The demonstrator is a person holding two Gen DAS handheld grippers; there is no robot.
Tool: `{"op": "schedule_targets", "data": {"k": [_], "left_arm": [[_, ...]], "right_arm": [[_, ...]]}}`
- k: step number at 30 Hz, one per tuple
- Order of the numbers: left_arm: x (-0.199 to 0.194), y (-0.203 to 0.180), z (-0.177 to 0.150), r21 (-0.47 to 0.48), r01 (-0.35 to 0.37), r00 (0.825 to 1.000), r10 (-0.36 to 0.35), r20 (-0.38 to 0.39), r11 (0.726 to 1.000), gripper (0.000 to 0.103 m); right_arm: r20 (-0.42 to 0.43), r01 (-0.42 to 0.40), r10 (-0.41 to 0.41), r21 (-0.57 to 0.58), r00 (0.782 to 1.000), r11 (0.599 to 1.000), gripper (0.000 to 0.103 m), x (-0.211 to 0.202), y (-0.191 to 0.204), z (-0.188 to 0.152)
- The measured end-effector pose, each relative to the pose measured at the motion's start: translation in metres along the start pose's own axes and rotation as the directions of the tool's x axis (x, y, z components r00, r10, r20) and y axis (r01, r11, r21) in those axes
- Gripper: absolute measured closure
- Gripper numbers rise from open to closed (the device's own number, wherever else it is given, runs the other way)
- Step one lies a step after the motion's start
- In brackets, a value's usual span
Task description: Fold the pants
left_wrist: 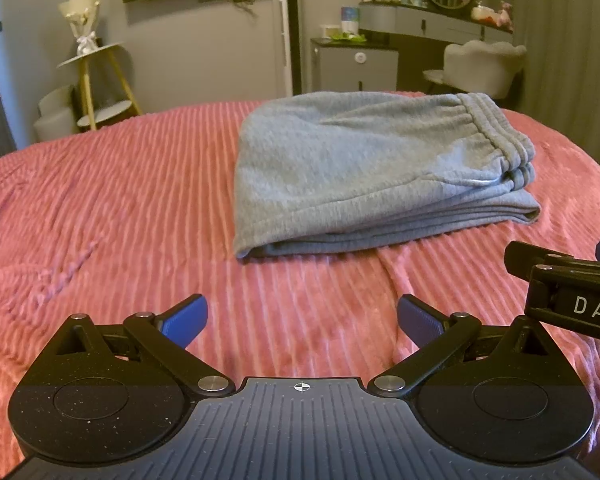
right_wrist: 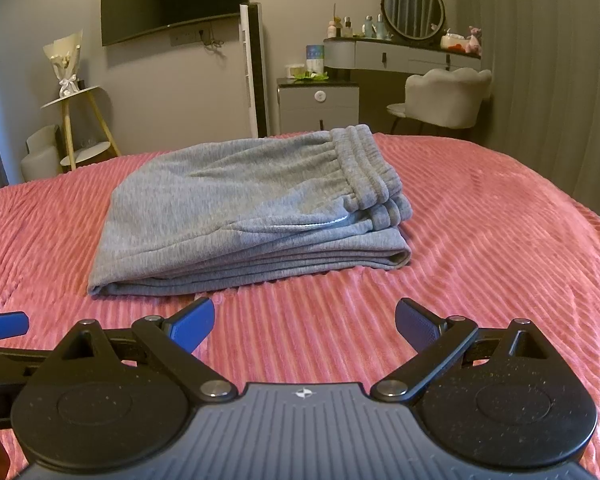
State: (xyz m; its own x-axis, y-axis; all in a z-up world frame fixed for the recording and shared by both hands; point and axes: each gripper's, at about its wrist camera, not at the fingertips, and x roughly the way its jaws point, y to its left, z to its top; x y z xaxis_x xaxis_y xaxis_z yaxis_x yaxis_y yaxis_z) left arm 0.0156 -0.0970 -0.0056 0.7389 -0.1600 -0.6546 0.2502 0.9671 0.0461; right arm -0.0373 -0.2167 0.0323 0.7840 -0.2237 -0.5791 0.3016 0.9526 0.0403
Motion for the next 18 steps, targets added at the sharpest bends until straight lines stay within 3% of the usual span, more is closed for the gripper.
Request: {"op": "schedule_targets", "data": {"k": [18], "left_arm": [[0.0021, 0.0003, 0.0001, 0.0, -0.002, 1.0, 0.002, -0.009, 1.0, 0.0]], "right_arm": [[-0.012, 0.0, 0.0, -0.007, 1.0, 1.0, 0.006, 0.0019, -0.0009, 0.0001]]}}
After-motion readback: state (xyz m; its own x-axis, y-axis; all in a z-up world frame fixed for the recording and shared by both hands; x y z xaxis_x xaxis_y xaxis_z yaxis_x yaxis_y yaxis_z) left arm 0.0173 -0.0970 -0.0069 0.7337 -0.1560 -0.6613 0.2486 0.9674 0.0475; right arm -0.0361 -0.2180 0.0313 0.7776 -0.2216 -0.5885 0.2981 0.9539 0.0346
